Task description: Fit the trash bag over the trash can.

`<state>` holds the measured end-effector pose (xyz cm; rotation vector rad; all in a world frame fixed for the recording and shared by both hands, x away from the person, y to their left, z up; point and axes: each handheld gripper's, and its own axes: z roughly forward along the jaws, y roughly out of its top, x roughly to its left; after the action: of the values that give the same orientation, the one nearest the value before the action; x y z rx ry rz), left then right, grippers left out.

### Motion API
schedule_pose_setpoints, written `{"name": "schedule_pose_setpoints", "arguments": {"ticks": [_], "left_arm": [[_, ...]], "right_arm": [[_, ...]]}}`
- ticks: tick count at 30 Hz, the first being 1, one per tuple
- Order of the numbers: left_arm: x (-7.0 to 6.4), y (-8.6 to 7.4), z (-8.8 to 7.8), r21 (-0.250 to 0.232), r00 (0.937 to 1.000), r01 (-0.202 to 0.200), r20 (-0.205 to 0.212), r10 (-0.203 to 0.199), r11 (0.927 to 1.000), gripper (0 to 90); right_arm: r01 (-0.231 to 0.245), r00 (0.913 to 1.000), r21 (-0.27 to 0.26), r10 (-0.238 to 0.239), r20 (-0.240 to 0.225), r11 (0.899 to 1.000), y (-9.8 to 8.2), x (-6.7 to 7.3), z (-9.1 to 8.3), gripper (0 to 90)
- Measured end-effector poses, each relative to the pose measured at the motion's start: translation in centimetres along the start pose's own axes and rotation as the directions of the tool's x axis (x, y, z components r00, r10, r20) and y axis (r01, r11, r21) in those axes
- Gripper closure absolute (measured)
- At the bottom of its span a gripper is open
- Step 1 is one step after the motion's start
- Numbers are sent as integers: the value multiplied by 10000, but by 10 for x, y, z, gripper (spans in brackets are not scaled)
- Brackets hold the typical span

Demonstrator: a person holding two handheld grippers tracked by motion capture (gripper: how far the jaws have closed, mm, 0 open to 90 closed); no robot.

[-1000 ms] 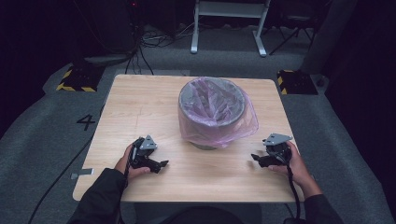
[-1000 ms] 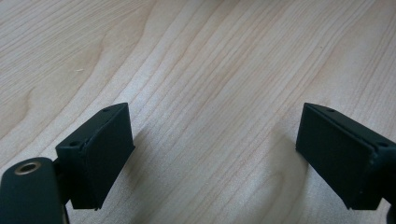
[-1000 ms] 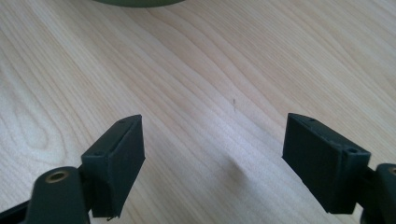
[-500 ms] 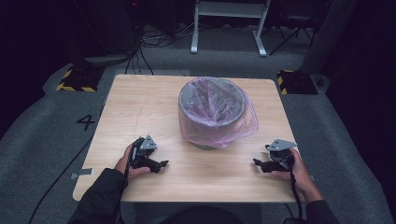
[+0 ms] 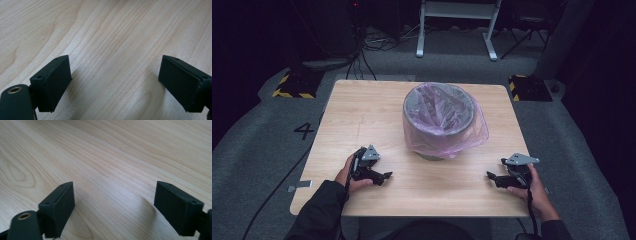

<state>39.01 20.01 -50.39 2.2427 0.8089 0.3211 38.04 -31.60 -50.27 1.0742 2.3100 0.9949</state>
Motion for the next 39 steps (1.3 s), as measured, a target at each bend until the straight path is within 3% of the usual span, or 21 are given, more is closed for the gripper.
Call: {"name": "schedule_pose_setpoints", "arguments": {"ticks": [4, 8, 39], "left_arm": [[0, 0, 0, 0, 10000, 1, 1, -1, 10000, 109], [0, 0, 0, 4, 10000, -5, 3, 5, 10000, 109], [0, 0, 0, 14, 10000, 17, -18, -17, 10000, 106]], "right_arm": [[-167, 9998, 42, 167, 74, 9999, -3, -3, -2, 150], [-667, 9977, 188, 669, -78, 9976, -5, -8, -3, 148], [-733, 9973, 229, 733, 15, 9970, -3, -8, -1, 129]]}}
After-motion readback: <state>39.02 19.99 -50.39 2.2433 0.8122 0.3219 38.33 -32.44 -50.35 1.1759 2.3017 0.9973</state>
